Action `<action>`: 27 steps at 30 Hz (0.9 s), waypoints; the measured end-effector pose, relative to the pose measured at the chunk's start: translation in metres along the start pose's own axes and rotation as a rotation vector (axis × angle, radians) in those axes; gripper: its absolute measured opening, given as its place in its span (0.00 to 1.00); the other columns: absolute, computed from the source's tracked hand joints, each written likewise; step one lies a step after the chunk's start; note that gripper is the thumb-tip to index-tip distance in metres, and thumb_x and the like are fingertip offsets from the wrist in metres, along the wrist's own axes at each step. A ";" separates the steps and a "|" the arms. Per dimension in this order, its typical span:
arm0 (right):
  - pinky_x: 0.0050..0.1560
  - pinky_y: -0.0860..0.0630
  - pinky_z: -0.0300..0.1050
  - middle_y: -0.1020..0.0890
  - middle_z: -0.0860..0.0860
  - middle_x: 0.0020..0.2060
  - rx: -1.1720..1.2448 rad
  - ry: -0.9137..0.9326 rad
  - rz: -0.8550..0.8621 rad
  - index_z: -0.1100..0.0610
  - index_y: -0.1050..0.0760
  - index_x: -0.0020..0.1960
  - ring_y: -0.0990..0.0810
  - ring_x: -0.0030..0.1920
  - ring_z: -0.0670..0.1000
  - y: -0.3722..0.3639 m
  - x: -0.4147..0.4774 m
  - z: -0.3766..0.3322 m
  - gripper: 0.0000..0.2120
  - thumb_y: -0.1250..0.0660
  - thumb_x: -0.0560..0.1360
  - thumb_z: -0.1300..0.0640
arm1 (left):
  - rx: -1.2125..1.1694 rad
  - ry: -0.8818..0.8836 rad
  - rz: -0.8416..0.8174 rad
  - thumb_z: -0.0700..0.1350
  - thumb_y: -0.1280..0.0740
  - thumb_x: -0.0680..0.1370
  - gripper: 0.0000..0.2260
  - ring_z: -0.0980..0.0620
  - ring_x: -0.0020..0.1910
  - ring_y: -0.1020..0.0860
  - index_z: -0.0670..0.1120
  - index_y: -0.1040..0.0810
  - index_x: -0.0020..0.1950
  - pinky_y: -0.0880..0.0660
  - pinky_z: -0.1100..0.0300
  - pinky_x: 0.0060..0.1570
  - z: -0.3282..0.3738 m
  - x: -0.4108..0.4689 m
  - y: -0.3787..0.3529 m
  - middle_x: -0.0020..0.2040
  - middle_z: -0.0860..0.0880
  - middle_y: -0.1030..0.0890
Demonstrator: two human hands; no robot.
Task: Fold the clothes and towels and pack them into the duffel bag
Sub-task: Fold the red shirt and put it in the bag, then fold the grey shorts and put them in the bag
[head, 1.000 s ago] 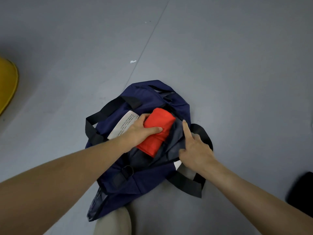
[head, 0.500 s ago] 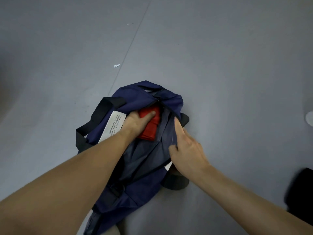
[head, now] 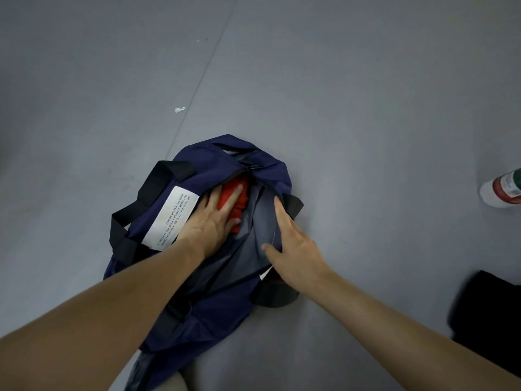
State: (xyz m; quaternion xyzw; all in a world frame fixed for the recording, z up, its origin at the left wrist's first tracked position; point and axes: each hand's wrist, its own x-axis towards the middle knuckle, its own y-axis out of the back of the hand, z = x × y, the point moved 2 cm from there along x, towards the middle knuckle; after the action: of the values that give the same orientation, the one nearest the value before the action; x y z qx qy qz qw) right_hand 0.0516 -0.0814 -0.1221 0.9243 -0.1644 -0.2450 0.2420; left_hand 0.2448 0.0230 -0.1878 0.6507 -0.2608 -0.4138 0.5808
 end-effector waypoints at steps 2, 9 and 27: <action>0.70 0.34 0.45 0.44 0.43 0.80 0.010 0.023 -0.020 0.38 0.64 0.80 0.35 0.75 0.52 0.002 0.000 0.001 0.41 0.36 0.81 0.49 | -0.015 -0.008 -0.014 0.60 0.47 0.83 0.34 0.37 0.79 0.47 0.55 0.67 0.79 0.53 0.47 0.78 0.007 -0.003 0.009 0.81 0.38 0.54; 0.66 0.34 0.44 0.34 0.48 0.76 -0.225 0.152 -0.130 0.40 0.55 0.81 0.25 0.64 0.53 0.072 -0.057 0.011 0.33 0.41 0.83 0.42 | -0.823 0.019 0.184 0.59 0.51 0.85 0.26 0.59 0.80 0.47 0.54 0.49 0.82 0.48 0.57 0.79 0.102 -0.059 0.083 0.81 0.55 0.45; 0.73 0.33 0.55 0.28 0.55 0.73 -0.391 -0.414 0.503 0.55 0.28 0.73 0.32 0.74 0.56 0.143 -0.296 0.292 0.33 0.44 0.77 0.35 | -0.478 -0.373 -0.344 0.50 0.37 0.82 0.29 0.43 0.74 0.34 0.56 0.43 0.81 0.33 0.51 0.71 0.489 -0.089 -0.011 0.78 0.44 0.37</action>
State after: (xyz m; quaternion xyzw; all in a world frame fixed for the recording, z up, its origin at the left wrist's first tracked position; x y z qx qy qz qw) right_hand -0.3747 -0.1824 -0.1590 0.7223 -0.3817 -0.3864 0.4281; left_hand -0.2143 -0.1662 -0.1694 0.4440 -0.1447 -0.6668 0.5807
